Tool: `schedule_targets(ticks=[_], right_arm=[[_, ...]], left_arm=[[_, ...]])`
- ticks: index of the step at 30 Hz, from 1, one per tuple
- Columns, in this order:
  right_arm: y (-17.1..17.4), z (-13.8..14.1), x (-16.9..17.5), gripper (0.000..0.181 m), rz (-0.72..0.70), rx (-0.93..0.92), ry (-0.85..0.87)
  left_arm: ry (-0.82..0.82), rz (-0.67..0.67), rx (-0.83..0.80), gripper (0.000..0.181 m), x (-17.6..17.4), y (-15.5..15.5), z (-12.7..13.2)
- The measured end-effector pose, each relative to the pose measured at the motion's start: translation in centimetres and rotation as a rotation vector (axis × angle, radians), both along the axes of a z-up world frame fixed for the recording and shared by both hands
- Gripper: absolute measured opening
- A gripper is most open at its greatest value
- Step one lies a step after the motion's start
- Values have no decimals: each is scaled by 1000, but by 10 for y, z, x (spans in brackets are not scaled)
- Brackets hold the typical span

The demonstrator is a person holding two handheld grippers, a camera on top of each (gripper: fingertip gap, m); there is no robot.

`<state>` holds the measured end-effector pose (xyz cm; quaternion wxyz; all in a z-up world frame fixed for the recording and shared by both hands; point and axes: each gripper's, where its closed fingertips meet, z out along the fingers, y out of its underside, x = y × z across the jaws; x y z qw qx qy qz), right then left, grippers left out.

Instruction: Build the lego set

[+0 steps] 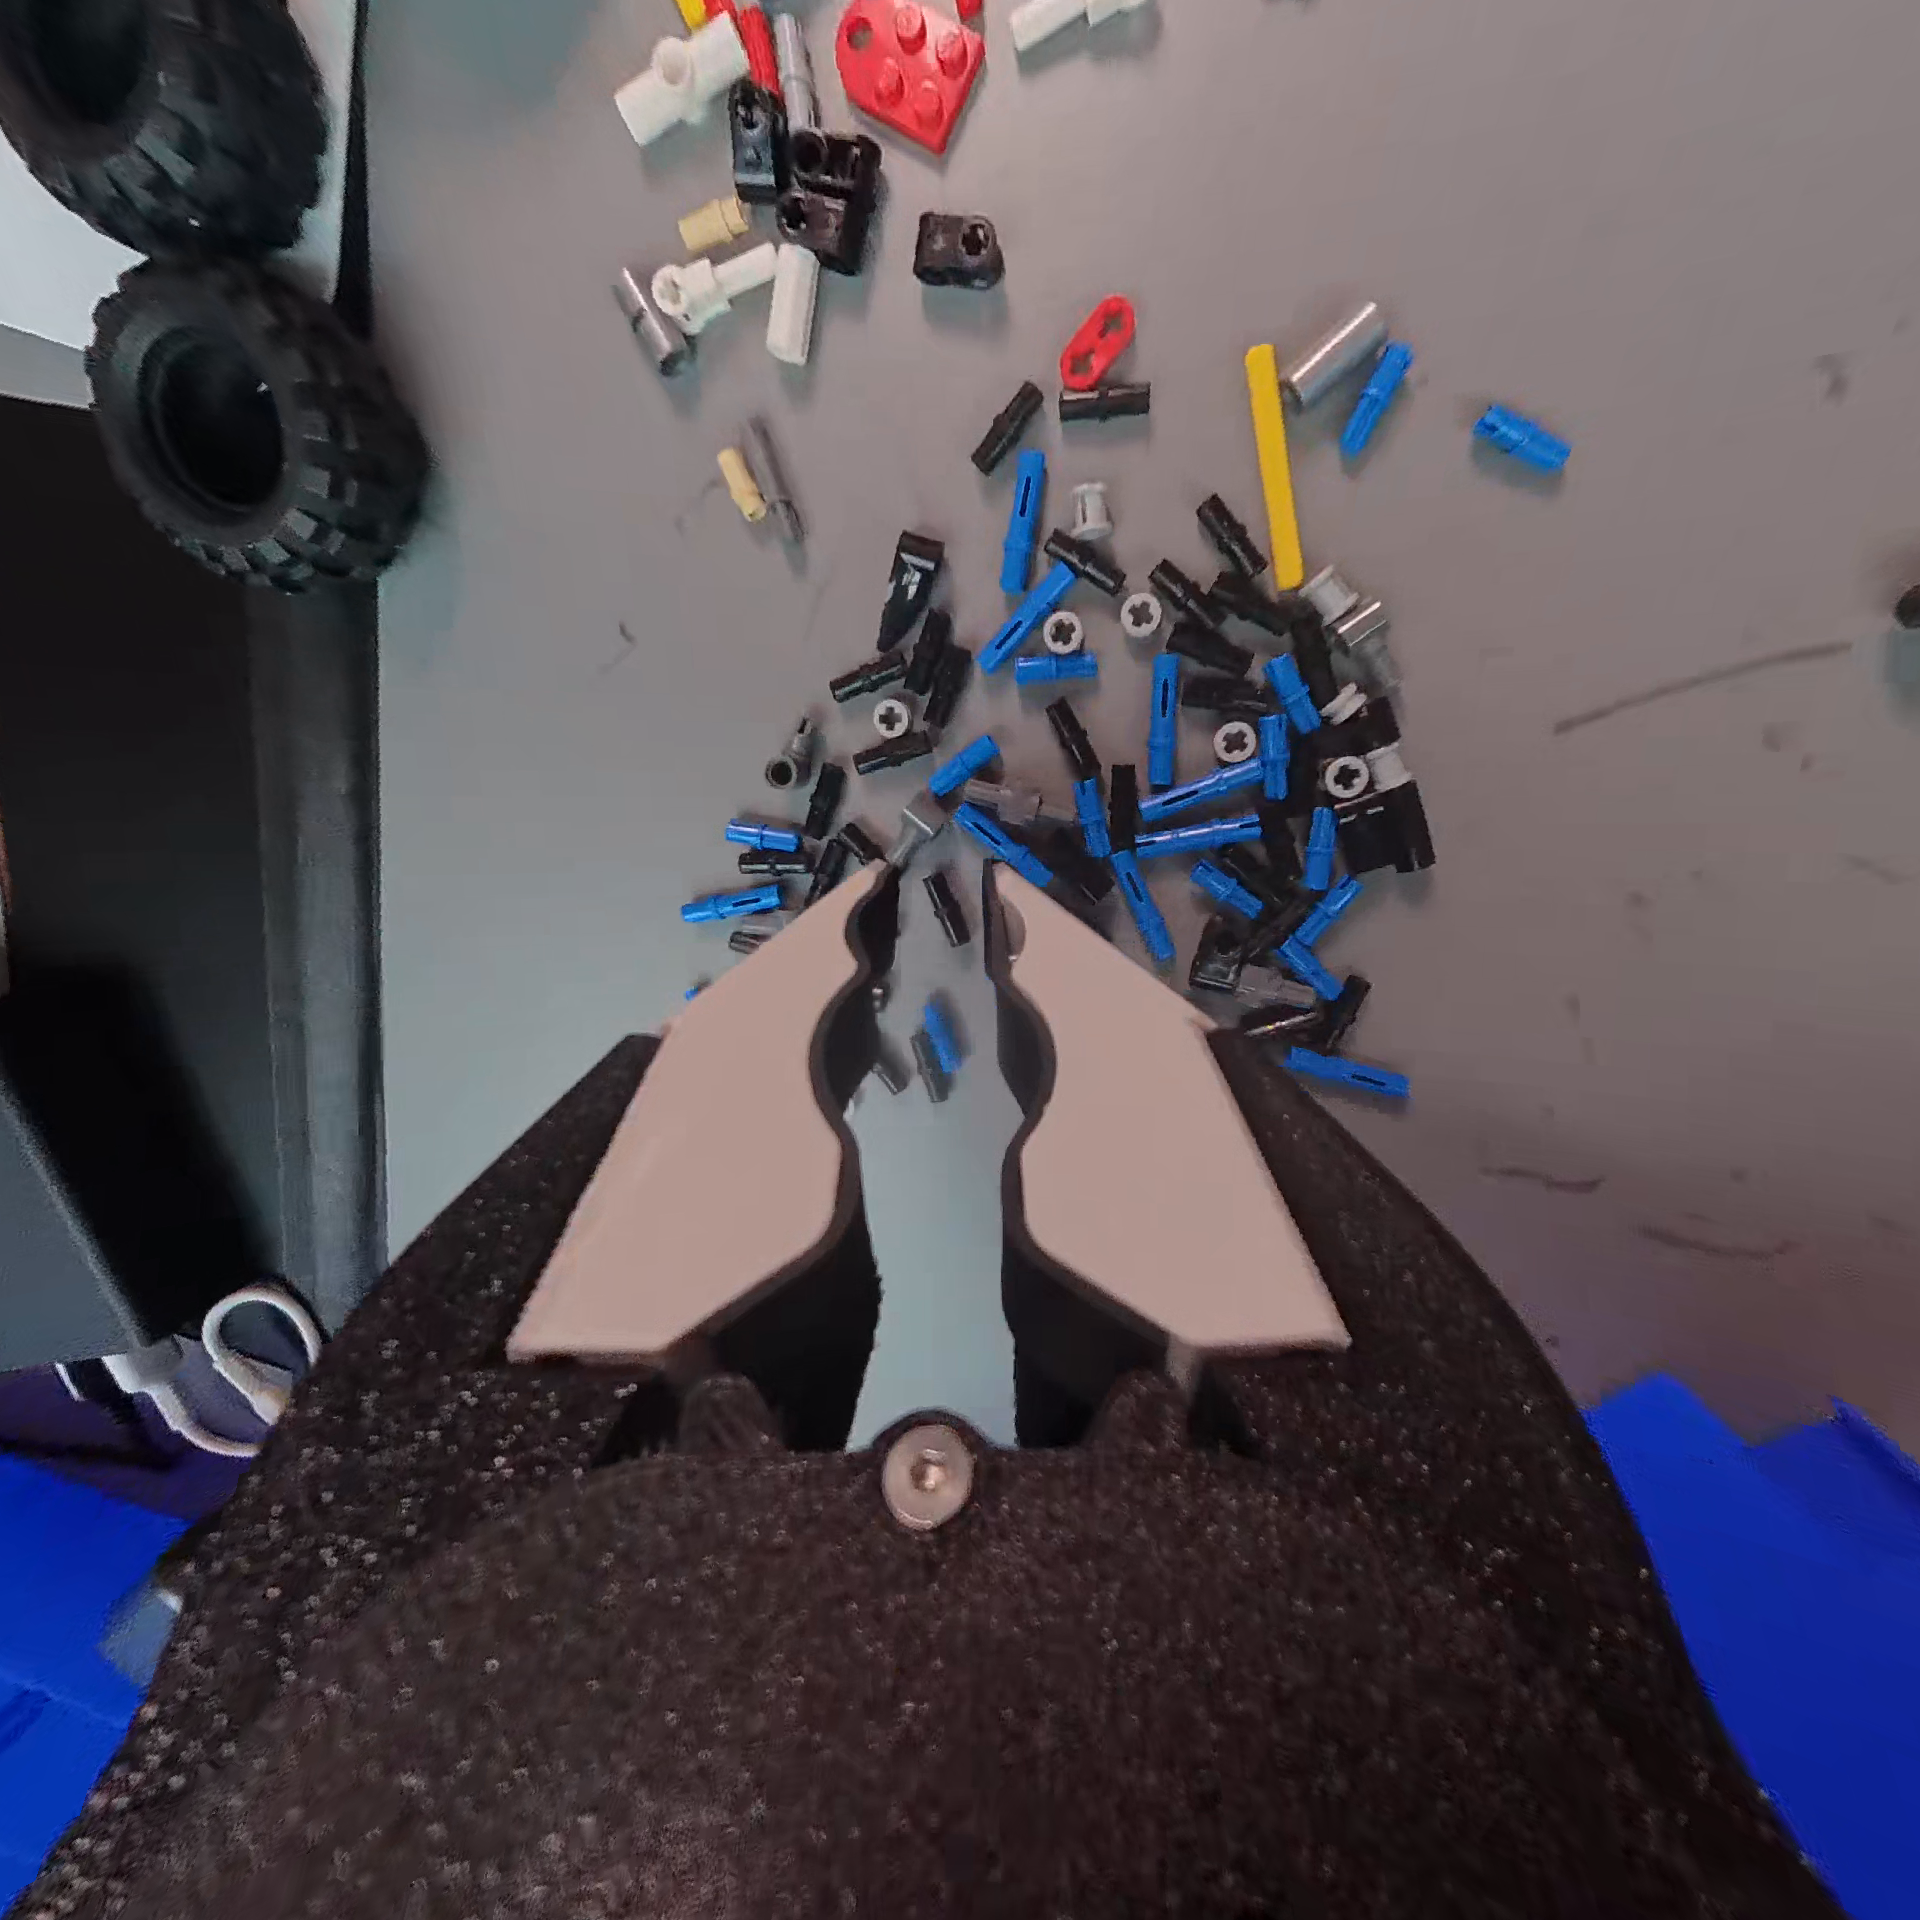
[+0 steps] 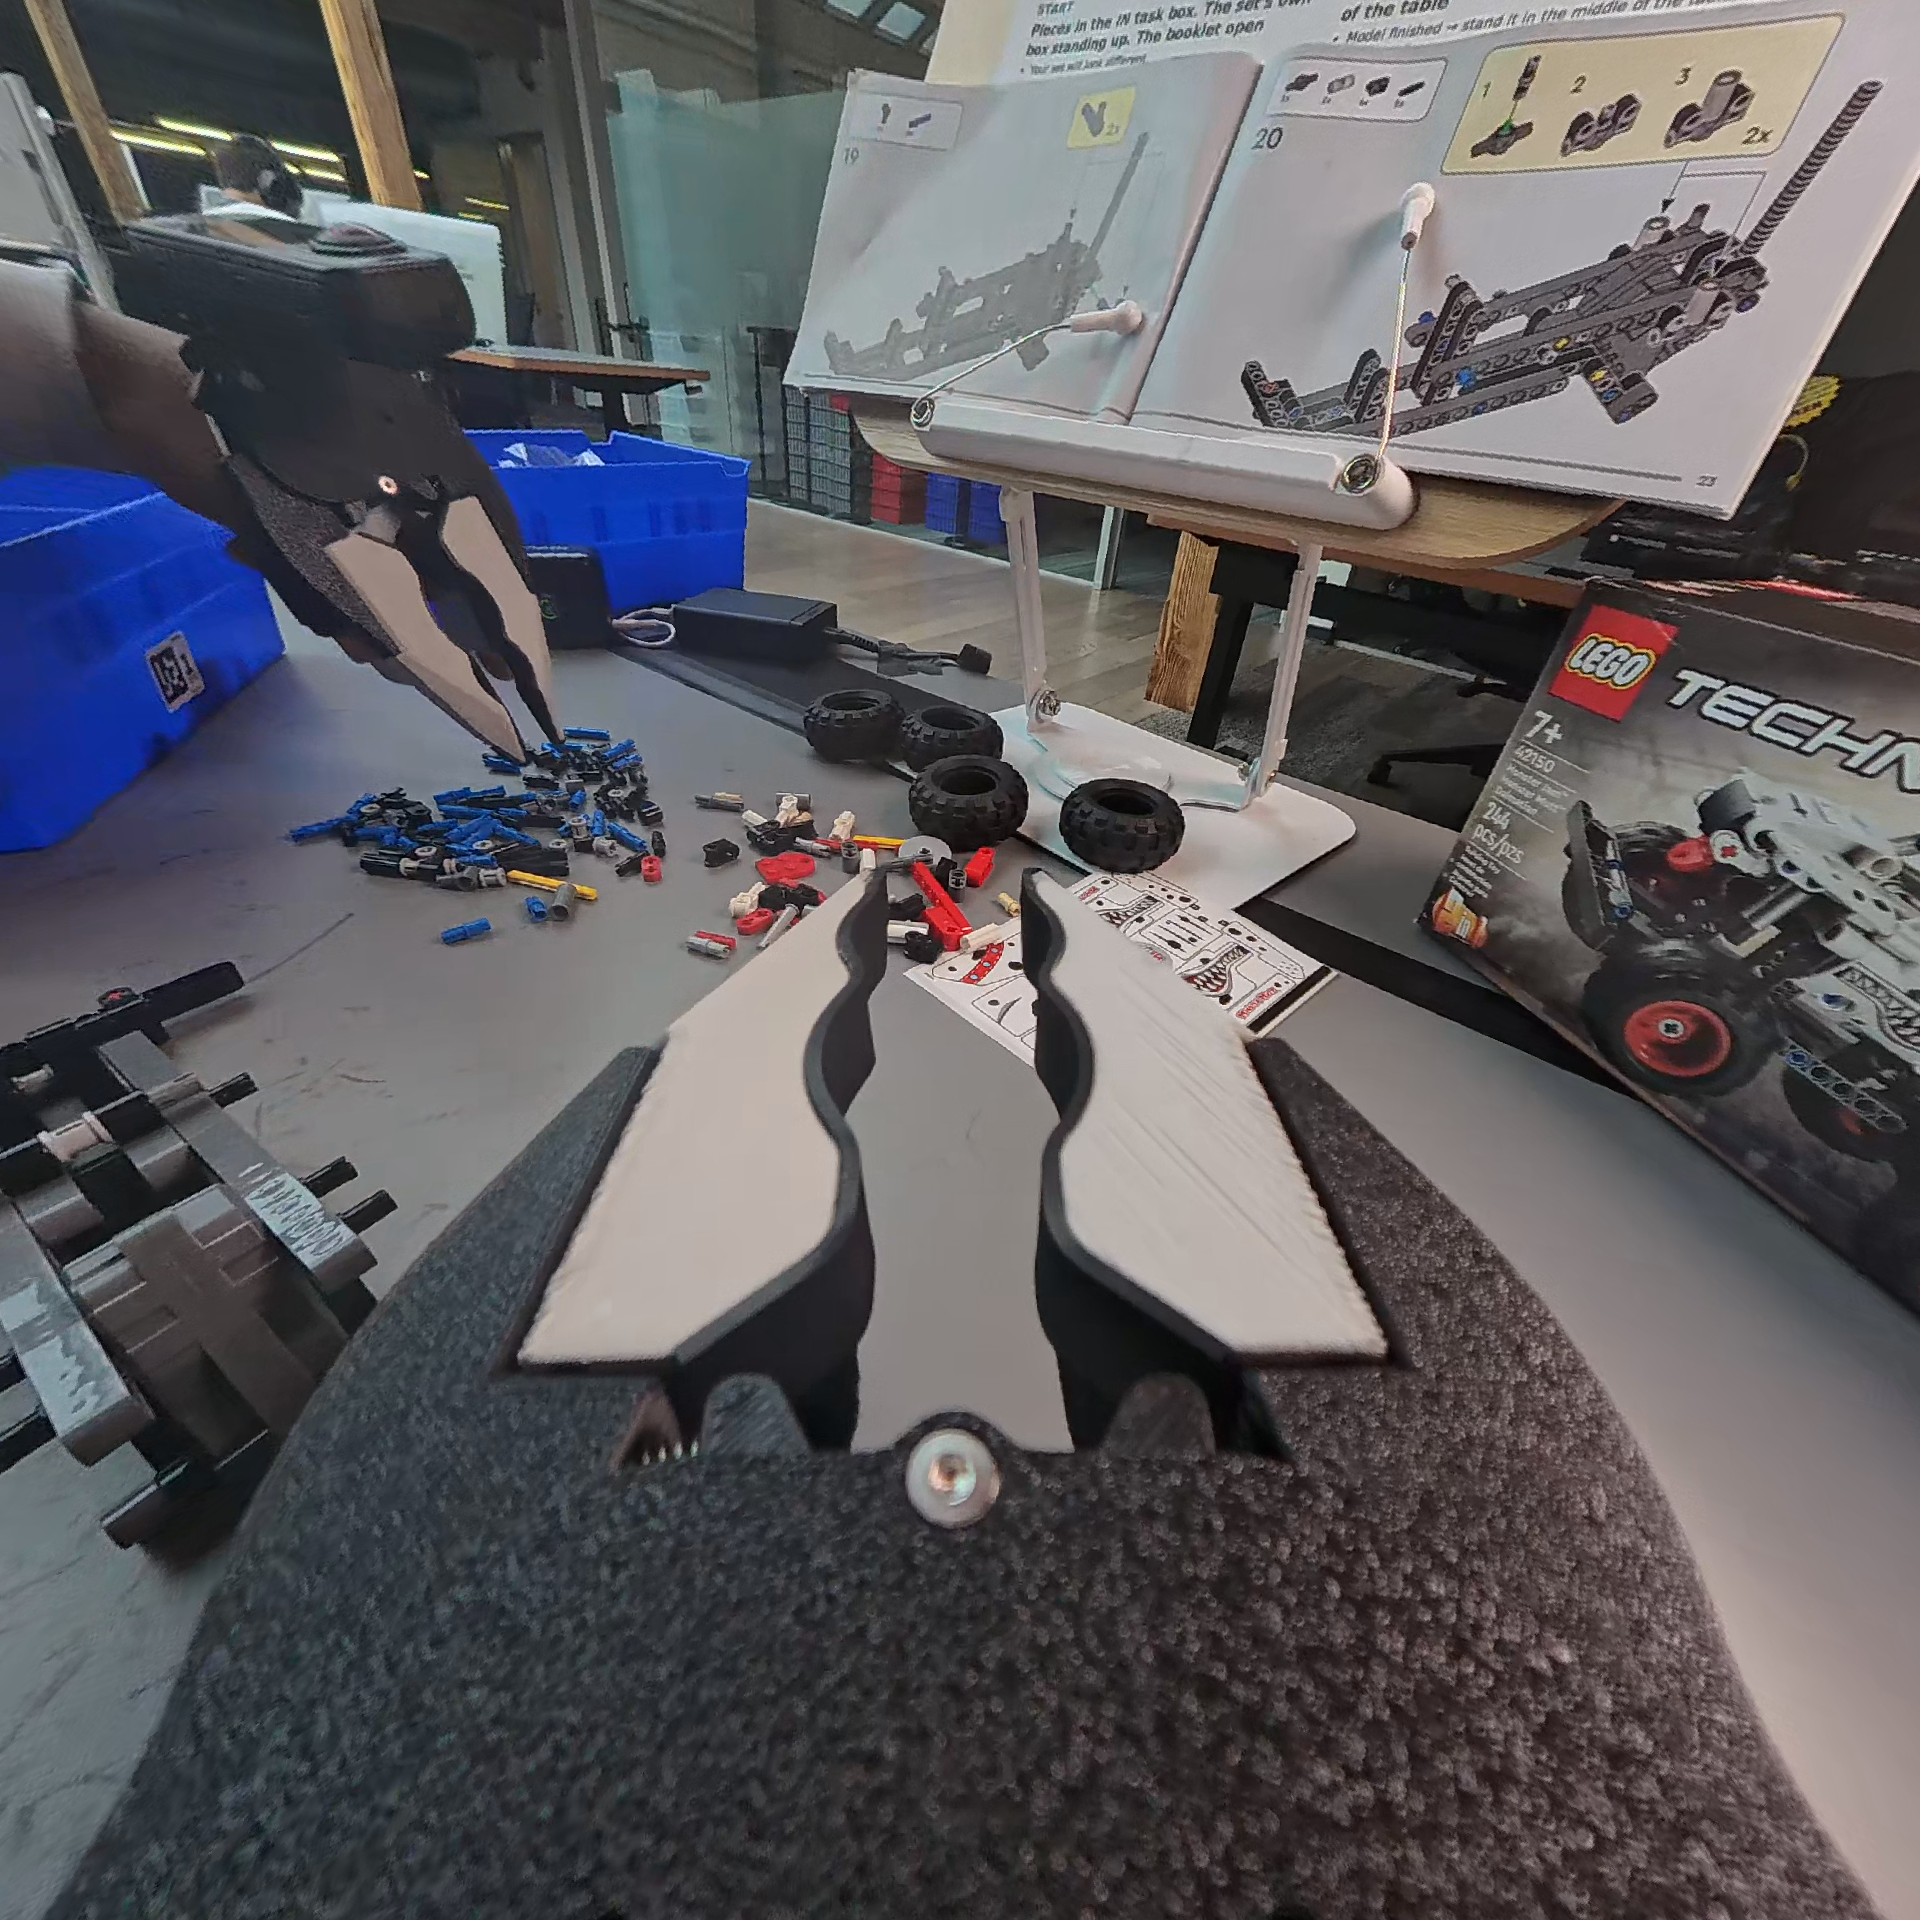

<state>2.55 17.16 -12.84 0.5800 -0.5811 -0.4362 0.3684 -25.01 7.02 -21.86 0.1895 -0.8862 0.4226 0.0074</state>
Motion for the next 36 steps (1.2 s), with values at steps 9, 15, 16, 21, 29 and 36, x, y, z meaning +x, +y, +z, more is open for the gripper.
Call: schedule_targets(ticks=[9,15,16,21,29,36], right_arm=[[-3,-2,-2,25,22,0,-14],[-3,-2,-2,25,28,-7,-13],[-3,-2,-2,25,29,-7,-13],[-4,-3,-3,25,34,-5,-15],[-3,-2,-2,25,32,-12,-13],[-5,-3,-3,25,32,0,-17]], left_arm=[[63,-107,-63,11,1,12,-16],[66,-122,-97,10,2,15,-16],[62,-119,-104,10,1,15,-16],[47,-98,-108,9,-3,15,-15],[-221,-90,6,9,70,-4,45],[-196,-161,-12,10,166,-43,13]])
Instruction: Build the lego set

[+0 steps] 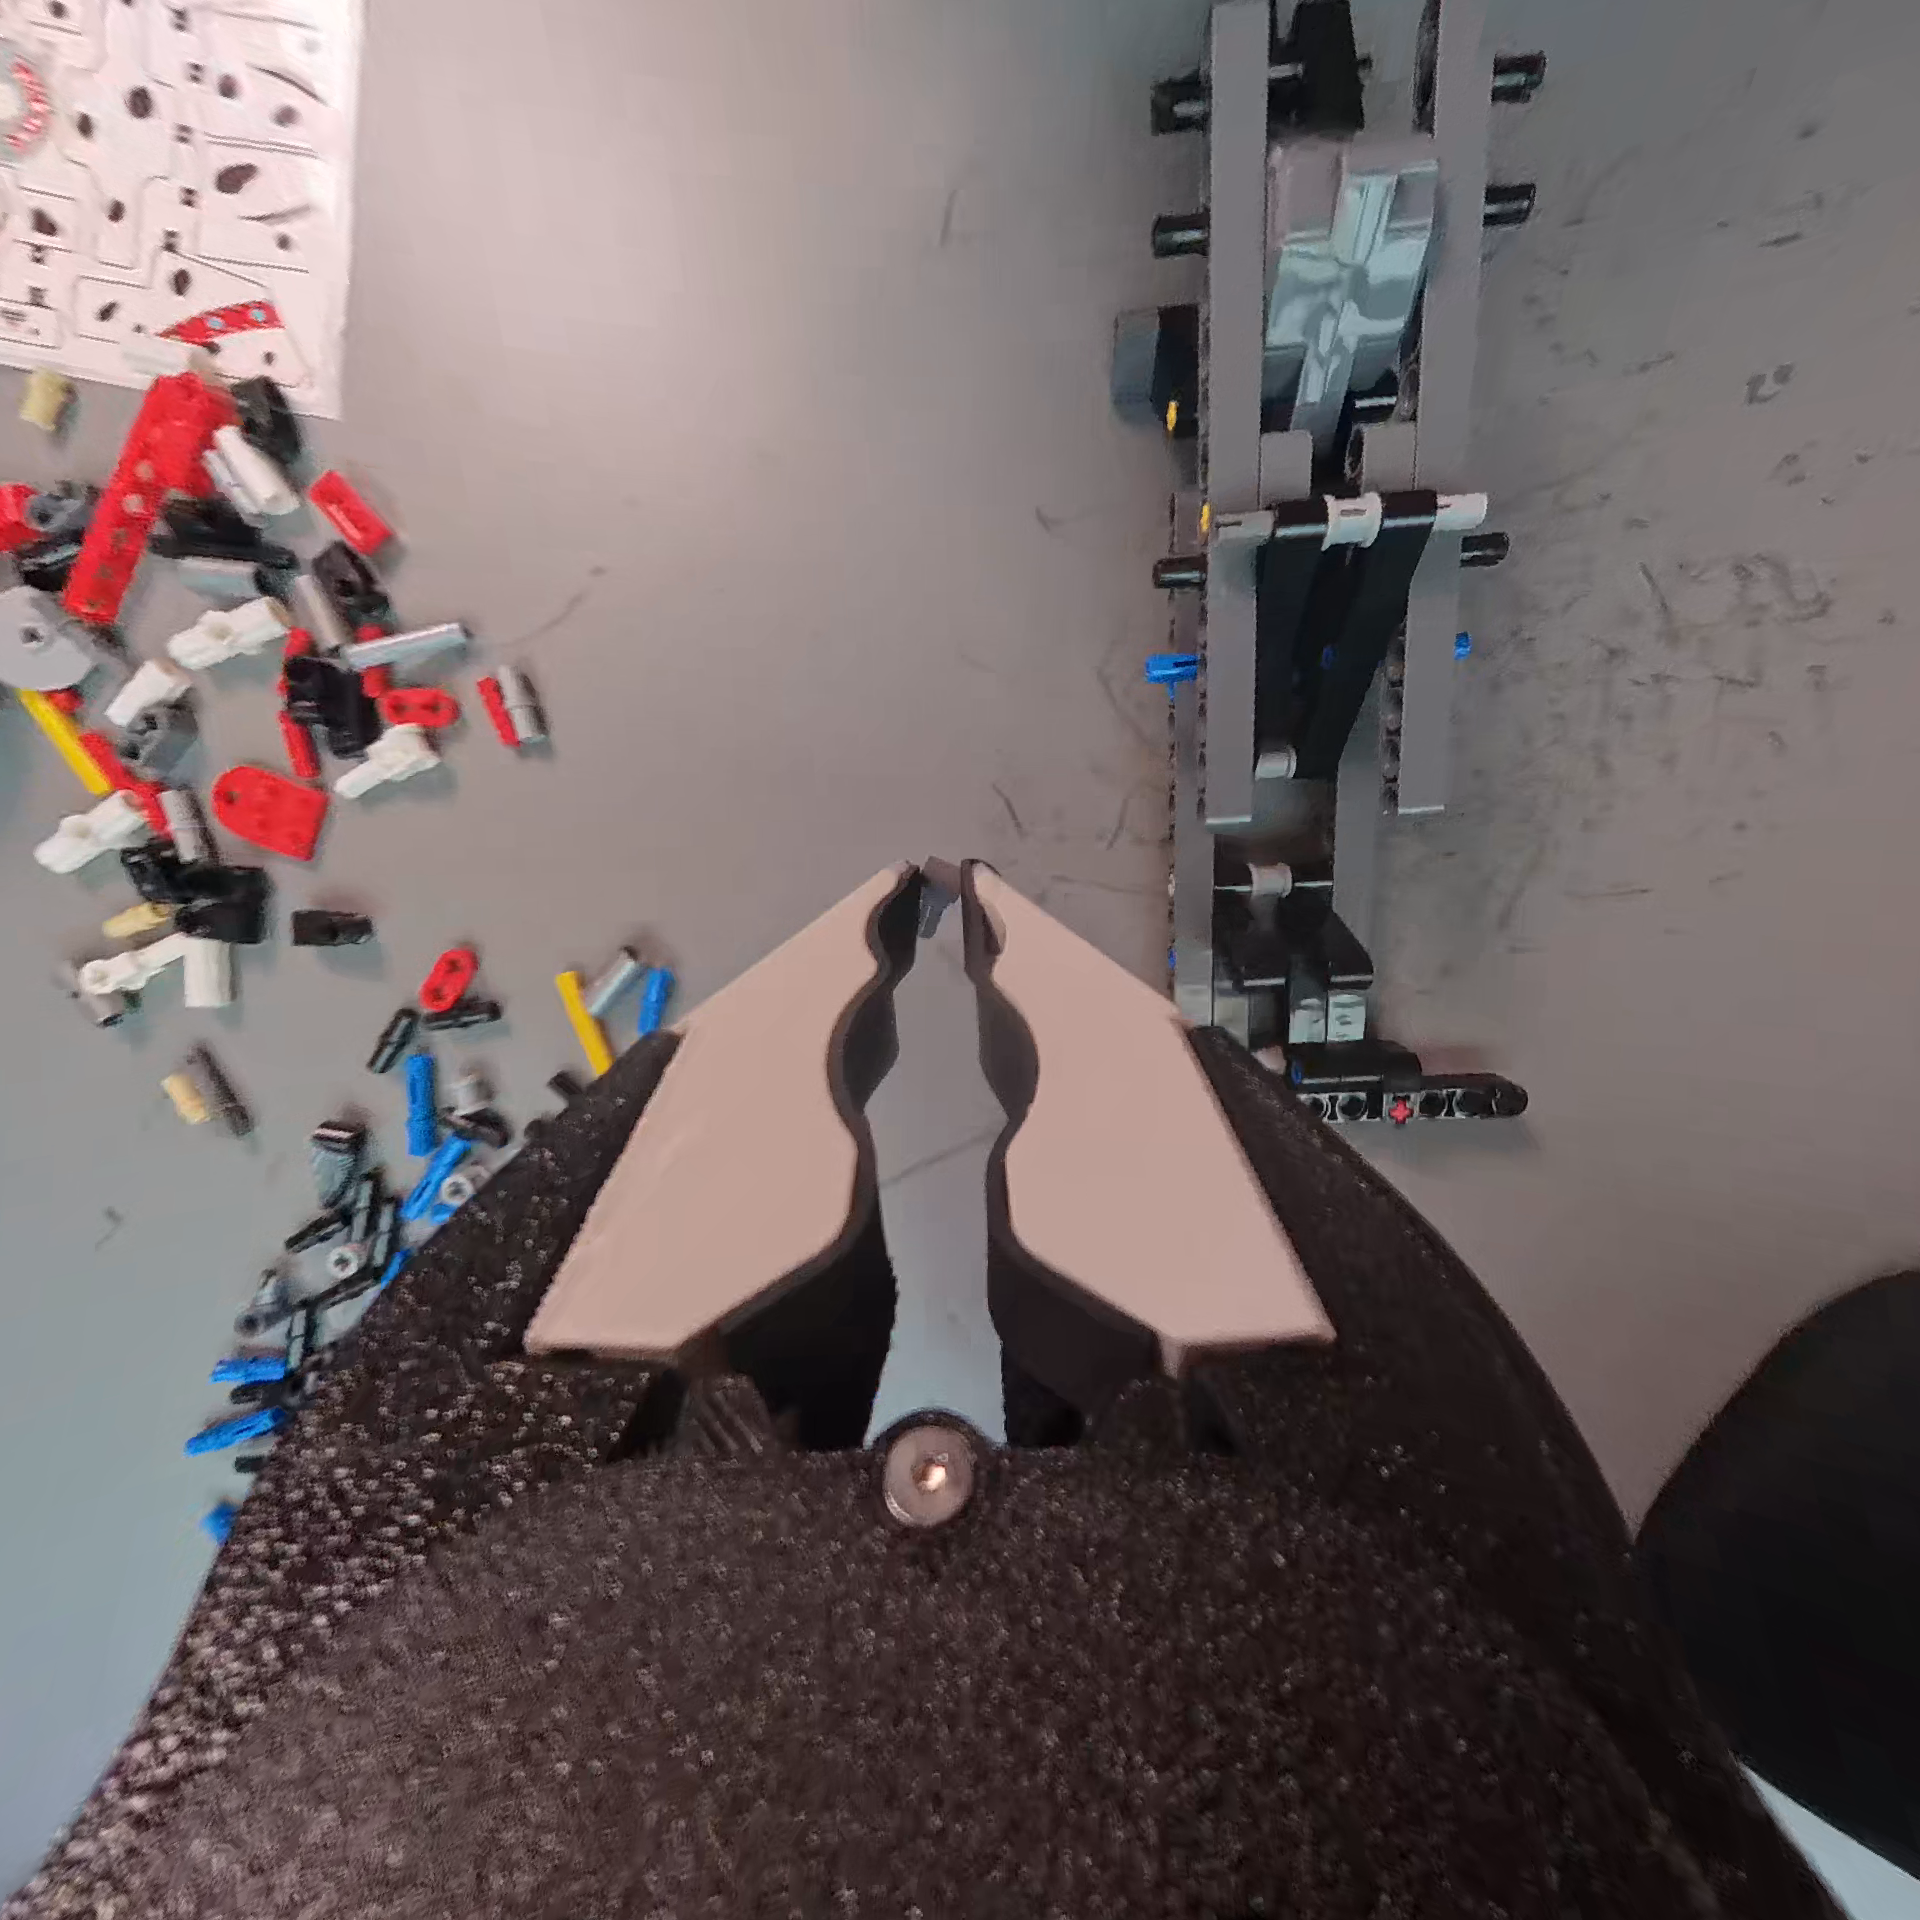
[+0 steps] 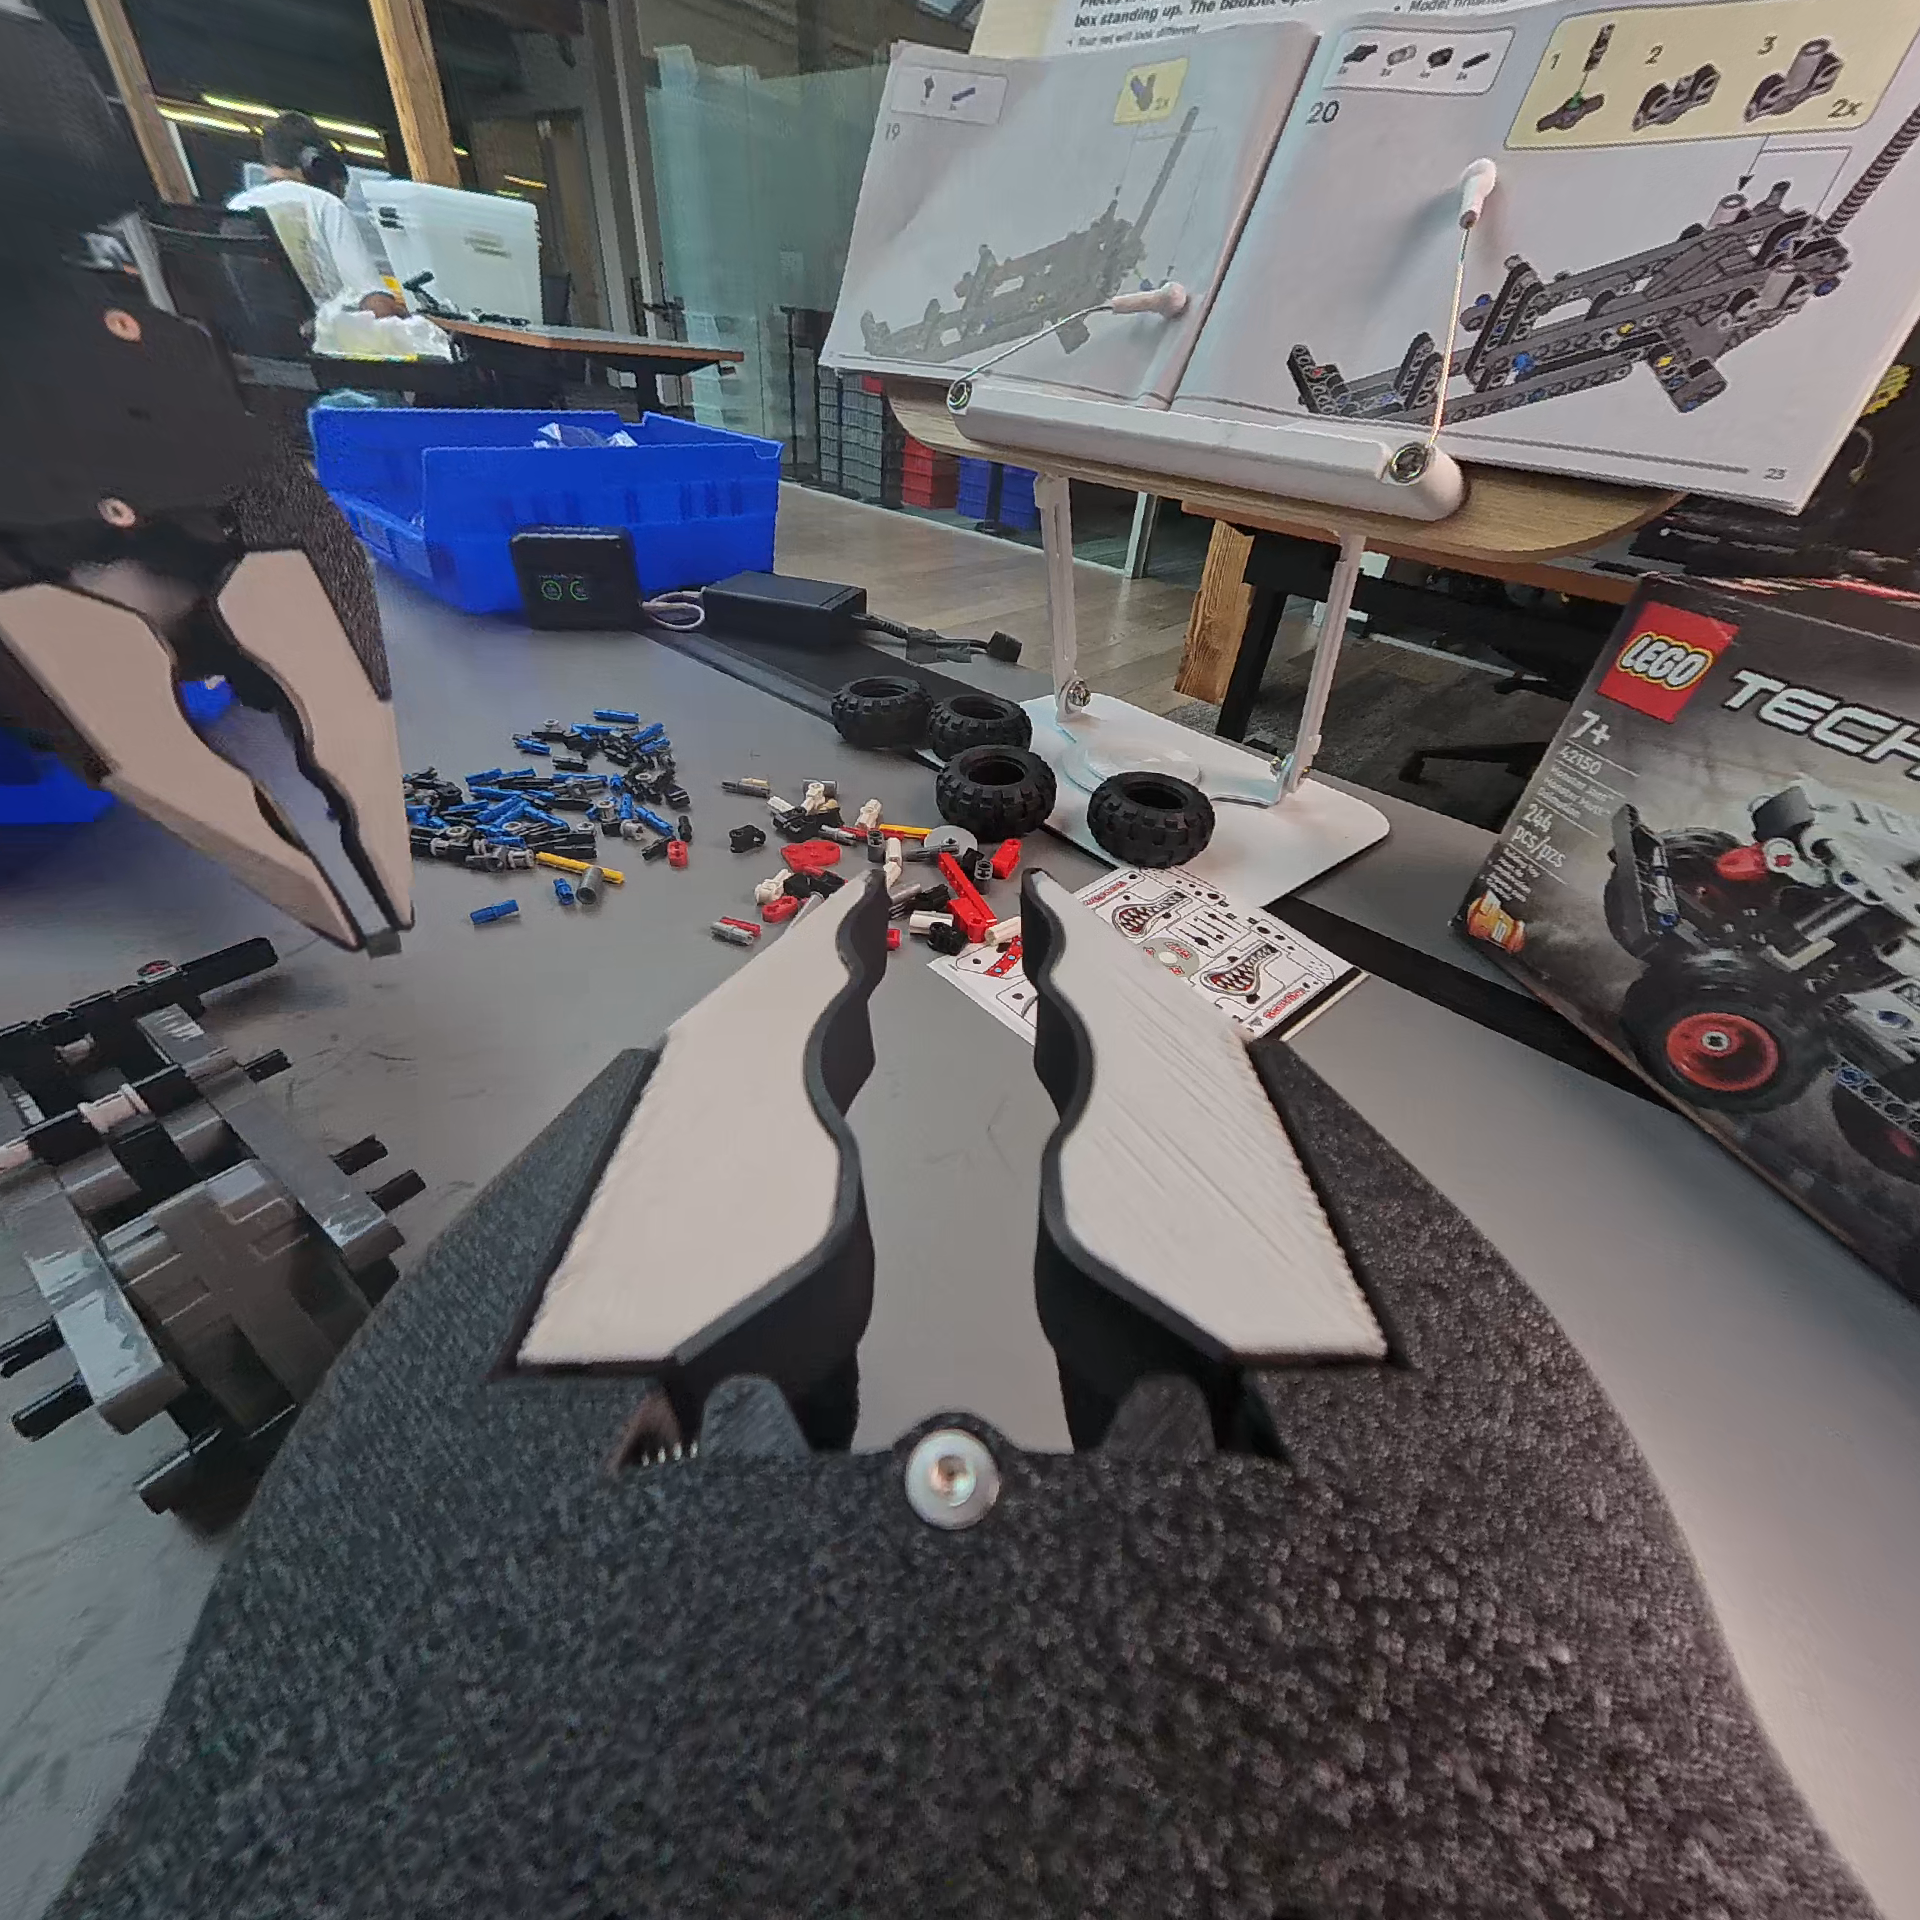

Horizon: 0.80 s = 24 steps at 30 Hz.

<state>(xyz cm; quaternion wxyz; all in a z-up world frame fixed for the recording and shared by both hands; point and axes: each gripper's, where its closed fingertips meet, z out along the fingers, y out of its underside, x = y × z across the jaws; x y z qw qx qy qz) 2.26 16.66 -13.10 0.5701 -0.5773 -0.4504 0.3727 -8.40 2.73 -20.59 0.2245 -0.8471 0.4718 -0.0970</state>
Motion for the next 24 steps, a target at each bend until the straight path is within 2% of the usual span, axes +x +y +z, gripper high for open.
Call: schedule_targets(ticks=[4,6,8,11,14,16,18,20,22,24], right_arm=[[0,1,1,25,-6,10,-1],[2,2,2,25,-10,13,0],[3,3,4,25,-11,7,5],[5,3,5,25,-13,0,8],[5,2,4,25,-8,-12,8],[4,0,3,25,-2,-19,5],[4,0,2,25,-1,-14,0],[3,0,2,25,0,-10,-1],[4,0,2,25,-1,-12,1],[5,0,3,25,-6,-14,3]], left_arm=[[46,-28,-40,10,11,-7,-25],[60,-30,-47,19,9,-8,-28],[73,-34,-42,31,2,-7,-26],[68,22,15,32,-24,6,-1],[64,159,77,26,-71,29,30],[76,238,79,22,-102,38,38],[92,279,56,21,-124,41,35],[120,264,36,18,-134,41,25],[131,227,7,5,-135,37,13],[126,203,-16,1,-132,34,5]])
